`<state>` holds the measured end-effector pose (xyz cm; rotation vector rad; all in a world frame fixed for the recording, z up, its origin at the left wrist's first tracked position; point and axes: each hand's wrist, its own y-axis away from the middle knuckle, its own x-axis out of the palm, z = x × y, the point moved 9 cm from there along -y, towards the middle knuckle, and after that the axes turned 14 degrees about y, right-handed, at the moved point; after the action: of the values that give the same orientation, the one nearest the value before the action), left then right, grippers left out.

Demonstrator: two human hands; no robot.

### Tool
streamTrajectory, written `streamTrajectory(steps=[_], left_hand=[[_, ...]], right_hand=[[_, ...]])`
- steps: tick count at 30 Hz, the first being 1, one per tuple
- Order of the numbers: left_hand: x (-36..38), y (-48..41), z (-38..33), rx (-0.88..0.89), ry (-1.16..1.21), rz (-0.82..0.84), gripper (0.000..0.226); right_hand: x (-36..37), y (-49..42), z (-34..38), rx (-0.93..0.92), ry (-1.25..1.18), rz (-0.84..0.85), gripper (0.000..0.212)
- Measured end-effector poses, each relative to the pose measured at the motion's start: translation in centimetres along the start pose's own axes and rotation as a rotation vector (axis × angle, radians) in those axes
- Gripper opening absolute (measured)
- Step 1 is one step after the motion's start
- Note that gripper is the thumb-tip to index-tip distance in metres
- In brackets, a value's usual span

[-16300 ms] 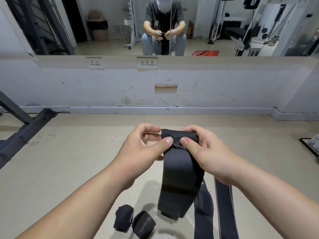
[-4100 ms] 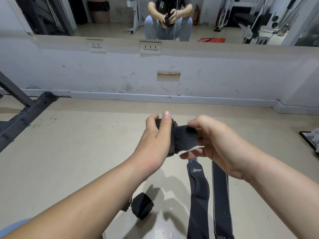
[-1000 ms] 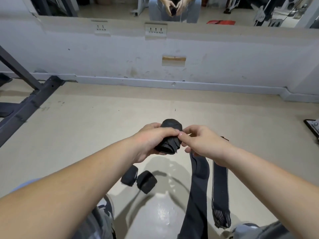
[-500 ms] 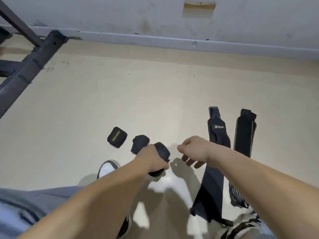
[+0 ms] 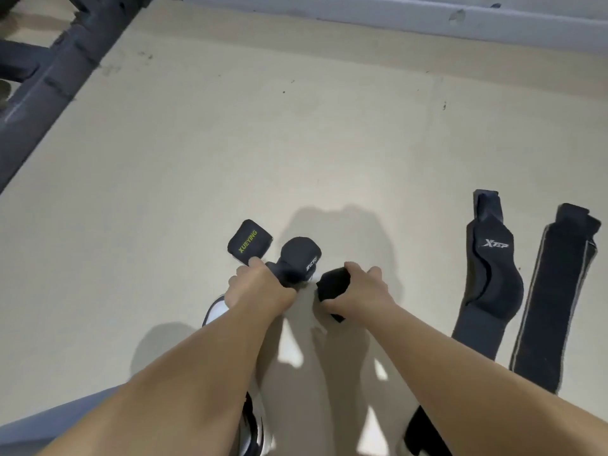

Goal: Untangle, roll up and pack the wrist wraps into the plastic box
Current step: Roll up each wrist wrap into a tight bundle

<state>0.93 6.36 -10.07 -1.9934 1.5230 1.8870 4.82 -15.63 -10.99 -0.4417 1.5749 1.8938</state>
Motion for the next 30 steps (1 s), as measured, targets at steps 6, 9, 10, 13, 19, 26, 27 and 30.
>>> streamTrajectory(steps=[6, 9, 10, 13, 19, 26, 27, 30], left_hand=[[2.6, -0.7, -1.0, 0.088, -0.119, 0.168, 0.044], [3.7, -1.0, -0.4, 0.034, -0.107, 0.249, 0.047], [4.1, -1.0, -0.1, 0.019, -0.122, 0.282, 0.047], [4.8, -1.1, 0.1, 0.012, -0.107, 0.269, 0.043], [5.2, -1.5, -0.5, 0.055, 0.120, 0.155, 0.059], [1.7, 1.5, -6.7, 0.345, -0.024, -0.109, 0.035], [1.5, 2.5, -8.3, 0.480, 0.012, -0.160, 0.029], [3.3, 5.9, -12.4, 0.804, 0.136, -0.210, 0.017]], right_hand=[[1.4, -2.1, 0.2, -0.008, 0.084, -0.156, 0.060], [-1.3, -3.7, -0.2, 0.046, 0.037, -0.249, 0.068], [-2.2, -4.3, -0.2, 0.049, 0.016, -0.267, 0.077], [-4.6, -6.1, 0.4, 0.012, -0.036, -0.295, 0.091], [-4.9, -6.5, 0.9, -0.062, -0.181, -0.269, 0.088], [-5.0, -3.1, -4.5, -0.001, -0.257, -0.309, 0.056], [-4.9, -2.4, -6.1, 0.034, -0.263, -0.305, 0.058], [-5.0, 0.2, -12.1, 0.169, -0.296, -0.334, 0.054]])
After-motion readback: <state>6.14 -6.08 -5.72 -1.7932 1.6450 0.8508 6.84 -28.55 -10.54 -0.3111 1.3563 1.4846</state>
